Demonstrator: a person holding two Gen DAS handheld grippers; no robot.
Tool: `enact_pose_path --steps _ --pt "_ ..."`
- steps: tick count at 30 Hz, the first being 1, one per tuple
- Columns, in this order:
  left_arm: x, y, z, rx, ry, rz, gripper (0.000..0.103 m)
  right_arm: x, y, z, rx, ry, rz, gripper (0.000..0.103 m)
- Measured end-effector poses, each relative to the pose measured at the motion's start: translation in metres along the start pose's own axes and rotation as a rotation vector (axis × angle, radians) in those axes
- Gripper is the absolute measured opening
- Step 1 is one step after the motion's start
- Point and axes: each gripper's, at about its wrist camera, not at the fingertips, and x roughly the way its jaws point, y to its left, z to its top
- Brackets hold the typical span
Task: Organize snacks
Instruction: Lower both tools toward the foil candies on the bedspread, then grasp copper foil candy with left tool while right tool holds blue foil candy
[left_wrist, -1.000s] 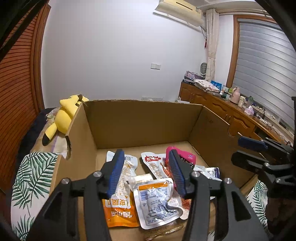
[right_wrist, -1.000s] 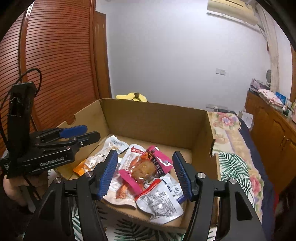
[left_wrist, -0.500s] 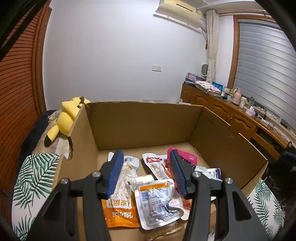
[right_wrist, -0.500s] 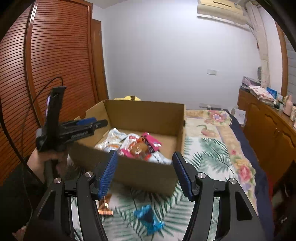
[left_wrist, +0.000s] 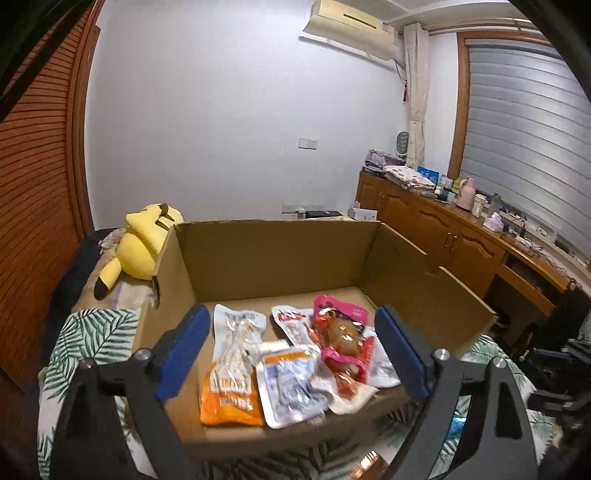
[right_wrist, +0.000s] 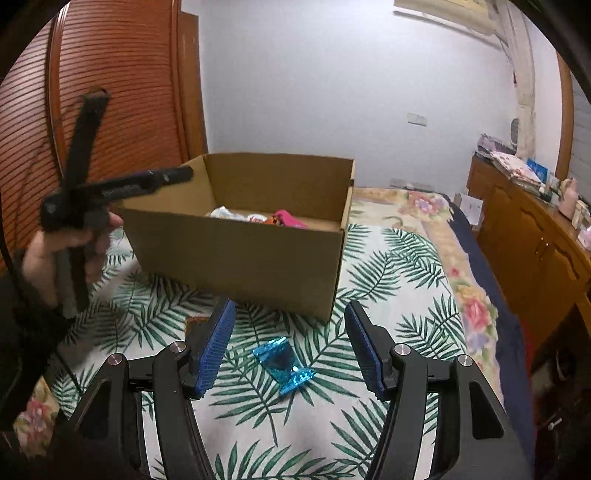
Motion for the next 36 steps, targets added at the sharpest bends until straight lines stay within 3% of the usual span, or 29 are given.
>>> enact_pose_path --steps 9,12,27,30,32,36 --pt "-0.04 -0.017 -0.034 0.003 0.042 0.002 0.091 0.022 0.003 -0.019 -0.011 0.055 0.017 0.063" --pt "-0.042 -0.025 -0.048 0.003 0.09 -0.005 0.091 0.042 0.003 -0.027 -0.037 0.108 -0.002 0.063" --pt "-0.045 -0.036 -0.087 -0.01 0.167 -0.037 0.091 0.093 0.002 -0.043 -0.058 0.264 0.036 0.062" --pt "-0.035 -0.035 -0.096 -0.012 0.201 -0.033 0.091 0.098 0.002 -0.044 -0.076 0.284 0.03 0.051" --pt "-0.031 -0.036 -0.101 -0.014 0.219 -0.029 0.091 0.098 0.001 -0.043 -0.078 0.284 0.043 0.031" --pt "-0.021 -0.034 -0.11 -0.04 0.259 -0.029 0.091 0.093 0.001 -0.046 -0.089 0.283 0.044 0.028"
